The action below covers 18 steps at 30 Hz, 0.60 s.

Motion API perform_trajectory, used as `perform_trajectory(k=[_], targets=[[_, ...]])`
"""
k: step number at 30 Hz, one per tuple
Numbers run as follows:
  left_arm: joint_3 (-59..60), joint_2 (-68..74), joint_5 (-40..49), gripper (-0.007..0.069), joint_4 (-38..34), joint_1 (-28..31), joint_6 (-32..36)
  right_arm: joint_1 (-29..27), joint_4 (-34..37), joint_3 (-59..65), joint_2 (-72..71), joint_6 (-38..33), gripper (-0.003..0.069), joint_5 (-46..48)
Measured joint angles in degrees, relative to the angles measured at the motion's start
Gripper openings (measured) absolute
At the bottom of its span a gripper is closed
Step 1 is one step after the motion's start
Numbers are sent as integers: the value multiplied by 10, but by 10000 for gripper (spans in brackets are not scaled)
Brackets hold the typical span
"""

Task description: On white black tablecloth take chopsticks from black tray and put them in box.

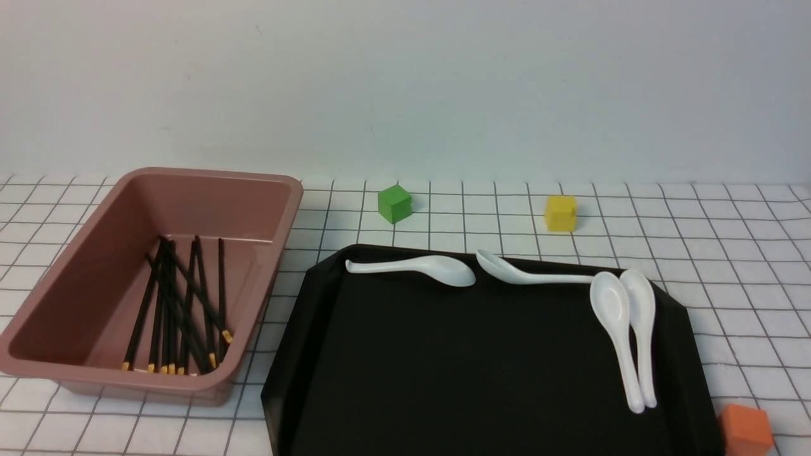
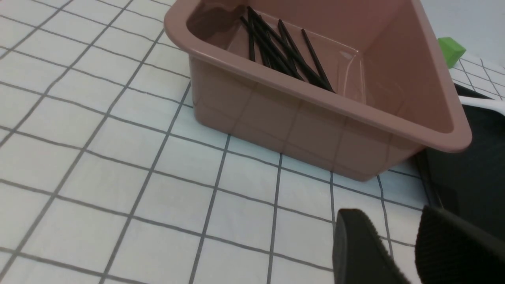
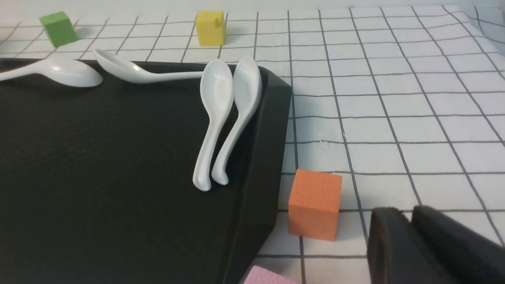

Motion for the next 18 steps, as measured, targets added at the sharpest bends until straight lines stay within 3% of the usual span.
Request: perform_trajectory(k=[18], targets=[[0, 0, 0, 238, 0, 0, 0, 0, 0, 0, 0, 0, 117, 0]])
